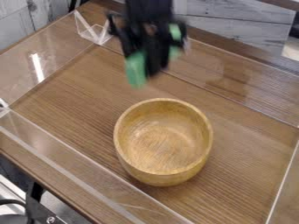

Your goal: Remove the green block from inside the brown bowl and put it on the table

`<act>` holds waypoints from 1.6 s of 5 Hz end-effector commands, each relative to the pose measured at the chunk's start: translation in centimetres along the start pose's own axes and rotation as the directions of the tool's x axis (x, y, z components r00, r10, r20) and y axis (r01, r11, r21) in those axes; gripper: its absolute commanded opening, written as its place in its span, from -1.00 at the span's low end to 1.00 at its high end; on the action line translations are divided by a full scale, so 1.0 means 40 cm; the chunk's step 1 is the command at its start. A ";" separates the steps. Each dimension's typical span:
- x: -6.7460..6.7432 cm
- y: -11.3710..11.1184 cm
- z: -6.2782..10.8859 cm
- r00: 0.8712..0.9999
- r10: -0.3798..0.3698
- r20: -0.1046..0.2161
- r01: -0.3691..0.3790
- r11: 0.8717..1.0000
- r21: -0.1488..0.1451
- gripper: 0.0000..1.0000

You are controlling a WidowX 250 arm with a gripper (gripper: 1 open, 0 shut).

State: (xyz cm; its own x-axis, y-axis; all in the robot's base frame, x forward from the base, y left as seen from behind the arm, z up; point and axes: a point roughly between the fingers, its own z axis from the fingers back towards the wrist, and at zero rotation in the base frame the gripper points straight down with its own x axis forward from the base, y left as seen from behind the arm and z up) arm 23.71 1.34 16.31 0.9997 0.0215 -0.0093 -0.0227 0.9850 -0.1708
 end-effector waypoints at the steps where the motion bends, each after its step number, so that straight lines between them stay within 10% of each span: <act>1: -0.009 0.103 0.095 0.997 0.008 0.080 -0.010 1.000 0.028 -1.00; 3: -0.013 0.267 0.070 0.993 -0.022 0.114 0.017 0.999 0.045 -1.00; 8: 0.006 0.155 -0.143 0.983 -0.157 0.097 0.150 0.986 0.077 -1.00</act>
State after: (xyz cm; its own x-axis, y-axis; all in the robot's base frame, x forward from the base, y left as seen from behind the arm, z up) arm 23.24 6.18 8.81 0.9901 -0.1149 0.0812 0.1237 0.9858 -0.1138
